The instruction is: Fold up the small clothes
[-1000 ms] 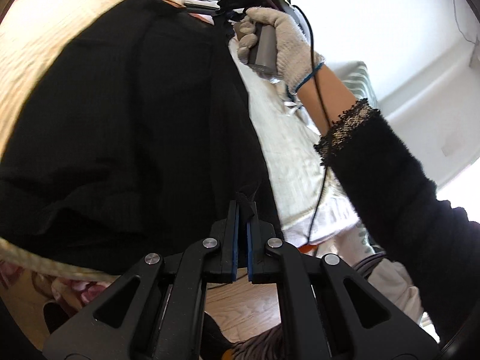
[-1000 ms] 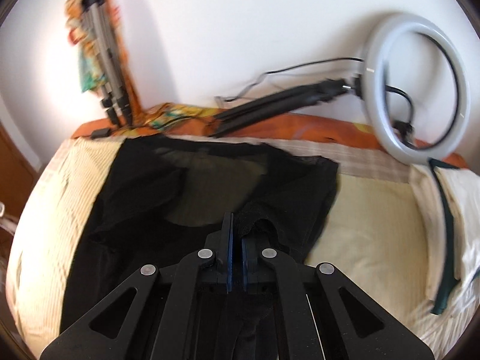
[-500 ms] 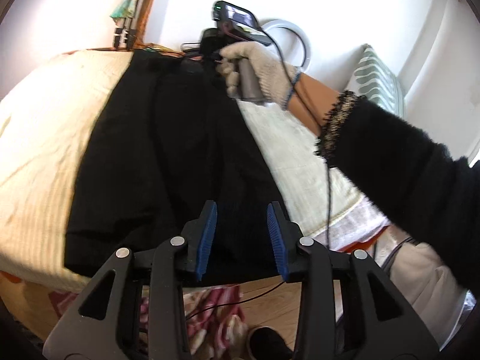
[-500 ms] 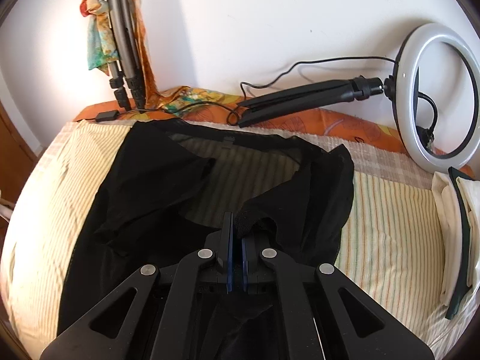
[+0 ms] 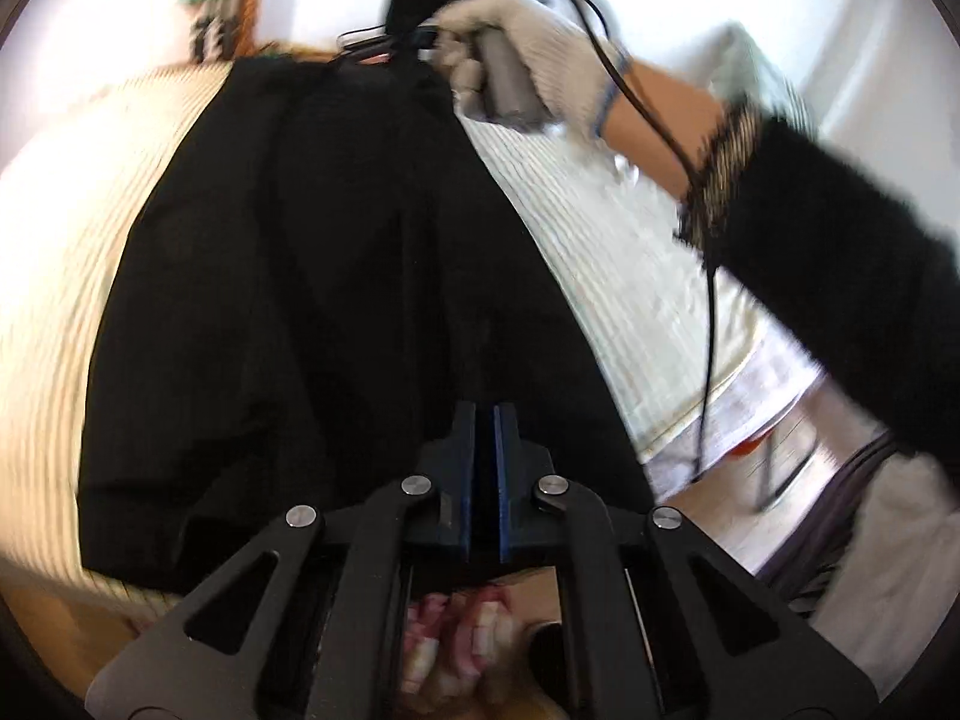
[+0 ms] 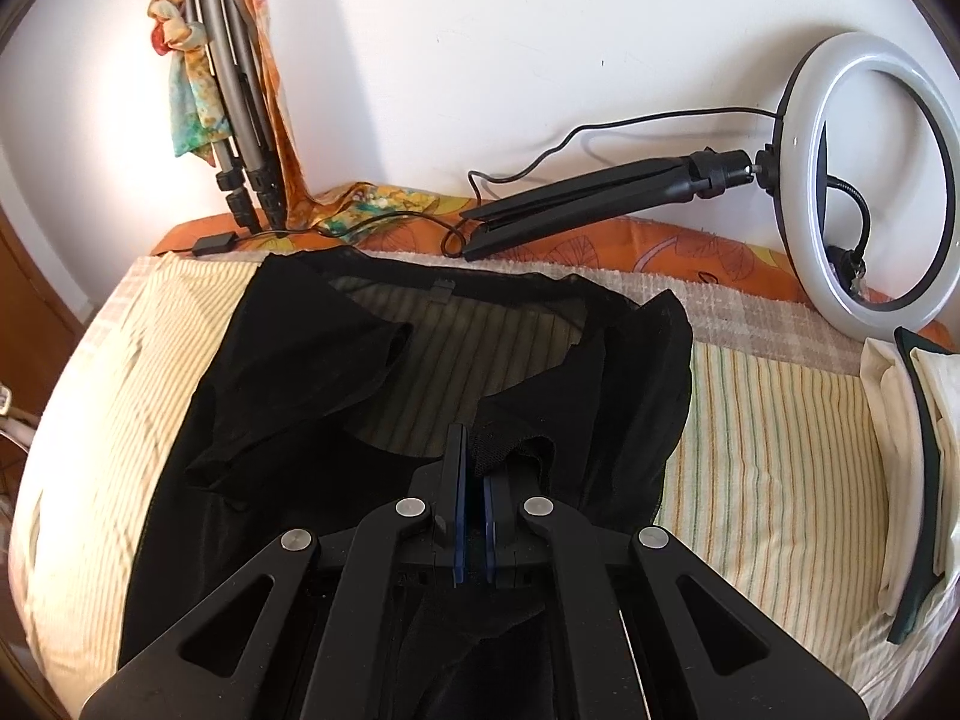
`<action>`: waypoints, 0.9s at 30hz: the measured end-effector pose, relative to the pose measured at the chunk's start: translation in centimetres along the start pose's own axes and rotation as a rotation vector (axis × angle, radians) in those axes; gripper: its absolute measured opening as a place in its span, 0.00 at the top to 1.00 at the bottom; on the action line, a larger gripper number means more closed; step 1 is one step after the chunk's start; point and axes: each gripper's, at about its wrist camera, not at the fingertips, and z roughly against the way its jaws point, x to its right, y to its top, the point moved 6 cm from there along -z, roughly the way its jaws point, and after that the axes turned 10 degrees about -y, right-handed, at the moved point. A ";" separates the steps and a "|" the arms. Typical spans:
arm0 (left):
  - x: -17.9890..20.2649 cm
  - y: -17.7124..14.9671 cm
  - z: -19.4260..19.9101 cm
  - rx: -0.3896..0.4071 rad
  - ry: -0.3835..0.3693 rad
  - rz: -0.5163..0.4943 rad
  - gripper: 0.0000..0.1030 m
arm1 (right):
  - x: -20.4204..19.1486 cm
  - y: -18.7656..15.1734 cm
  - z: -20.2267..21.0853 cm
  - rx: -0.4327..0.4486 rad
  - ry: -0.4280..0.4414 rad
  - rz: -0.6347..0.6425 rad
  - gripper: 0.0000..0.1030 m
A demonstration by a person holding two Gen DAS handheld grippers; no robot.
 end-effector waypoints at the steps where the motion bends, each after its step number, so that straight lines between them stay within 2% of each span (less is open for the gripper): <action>1: -0.4 0.0 0.6 0.018 -0.020 0.038 0.97 | -0.1 0.0 0.1 0.003 -0.003 0.005 0.97; 4: -1.7 -0.1 2.8 0.087 -0.065 0.159 0.97 | -1.0 0.3 0.1 0.016 -0.022 0.034 0.97; 6: -2.8 -0.4 3.0 0.097 -0.054 0.204 0.97 | -1.9 0.4 -0.1 0.022 -0.034 0.057 0.97; 10: -3.8 -1.2 2.8 0.078 -0.010 0.224 0.97 | -3.8 0.0 -1.2 0.011 -0.035 0.098 0.97; 13: -3.2 -1.3 3.0 0.072 0.019 0.184 0.96 | -4.6 -0.4 -2.0 0.009 -0.042 0.127 0.97; 14: -2.8 -1.4 3.1 0.069 0.022 0.163 0.93 | -4.8 -0.5 -2.4 0.000 -0.036 0.129 0.97; 16: -1.8 -1.5 3.4 0.062 0.022 0.137 0.83 | -4.8 -0.8 -3.1 -0.036 0.001 0.113 0.91; 17: -1.5 -1.4 3.7 0.068 0.033 0.127 0.75 | -4.7 -1.0 -3.2 -0.059 0.036 0.097 0.83; 18: -1.0 -1.4 4.1 0.071 0.035 0.110 0.70 | -4.5 -1.1 -3.2 -0.086 0.077 0.080 0.69; 19: -0.6 -1.3 4.5 0.078 0.039 0.092 0.65 | -4.4 -1.2 -2.9 -0.092 0.098 0.073 0.64; 20: -0.2 -1.2 5.0 0.086 0.044 0.071 0.65 | -4.0 -1.1 -2.2 -0.093 0.137 0.063 0.56; 24: 0.3 -0.9 6.5 0.091 0.042 0.021 0.65 | -1.2 -0.5 1.5 -0.096 0.321 -0.031 0.54; 25: 0.2 -0.8 6.9 0.097 0.044 0.018 0.65 | -0.2 -0.3 2.5 -0.071 0.338 -0.055 0.54; 27: -0.5 -0.2 8.0 0.118 0.058 0.014 0.65 | 2.5 0.1 3.8 -0.027 0.305 -0.102 0.54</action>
